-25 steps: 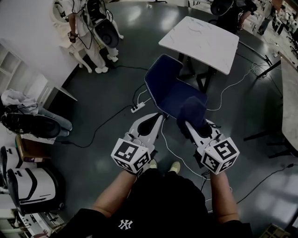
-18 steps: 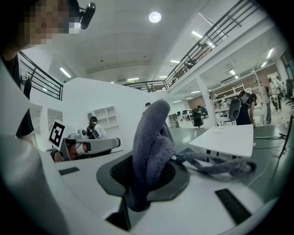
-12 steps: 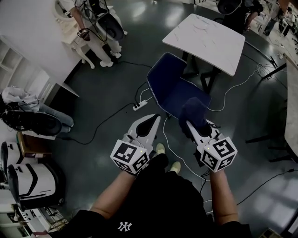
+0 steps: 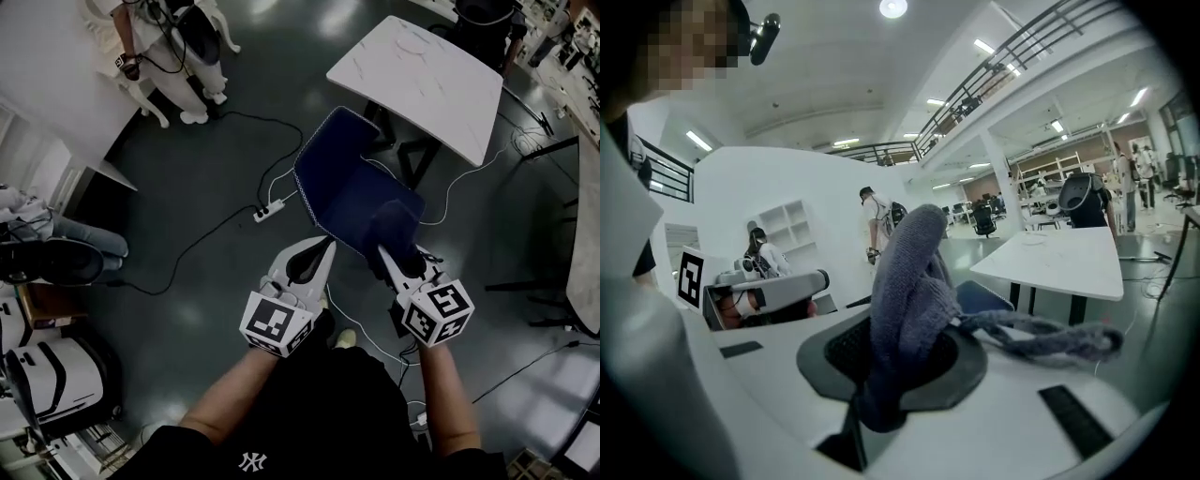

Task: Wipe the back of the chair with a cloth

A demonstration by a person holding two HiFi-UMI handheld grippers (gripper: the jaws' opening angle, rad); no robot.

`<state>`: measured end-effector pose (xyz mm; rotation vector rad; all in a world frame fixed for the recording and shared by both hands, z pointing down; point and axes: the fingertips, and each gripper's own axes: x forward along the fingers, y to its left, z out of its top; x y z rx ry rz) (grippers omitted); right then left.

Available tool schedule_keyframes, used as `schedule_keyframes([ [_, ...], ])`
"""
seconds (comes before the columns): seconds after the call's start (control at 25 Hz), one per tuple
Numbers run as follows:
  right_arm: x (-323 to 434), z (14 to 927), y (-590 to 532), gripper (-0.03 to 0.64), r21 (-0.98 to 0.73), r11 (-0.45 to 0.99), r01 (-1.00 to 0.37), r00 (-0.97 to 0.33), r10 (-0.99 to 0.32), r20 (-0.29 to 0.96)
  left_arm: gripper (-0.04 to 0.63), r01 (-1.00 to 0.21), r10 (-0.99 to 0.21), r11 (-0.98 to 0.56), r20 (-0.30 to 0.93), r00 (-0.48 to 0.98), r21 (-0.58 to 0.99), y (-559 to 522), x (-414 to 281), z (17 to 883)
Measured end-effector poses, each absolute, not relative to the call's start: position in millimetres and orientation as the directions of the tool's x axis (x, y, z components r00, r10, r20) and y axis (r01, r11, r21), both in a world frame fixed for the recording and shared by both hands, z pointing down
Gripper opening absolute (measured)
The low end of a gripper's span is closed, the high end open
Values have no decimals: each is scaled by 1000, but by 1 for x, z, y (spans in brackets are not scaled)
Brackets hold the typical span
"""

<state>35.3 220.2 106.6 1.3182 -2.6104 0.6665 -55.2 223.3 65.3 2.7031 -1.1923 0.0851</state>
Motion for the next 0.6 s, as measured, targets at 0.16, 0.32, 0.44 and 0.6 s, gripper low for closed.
schedule_keyframes([
  [0.16,26,131,176,74,-315,484,-816,-574,-741,350,9,-710,-696,-689,139,705,148,180,-58,88],
  [0.32,26,156,142,74,-316,444,-839,-540,-751,379,9,-695,-676,-702,158,719,159,147,-60,107],
  [0.44,34,183,110,74,-314,424,-849,-523,-756,394,9,-696,-677,-700,161,718,160,123,-54,128],
  [0.6,43,234,66,74,-318,404,-857,-510,-751,419,9,-708,-683,-683,186,706,178,94,-45,164],
])
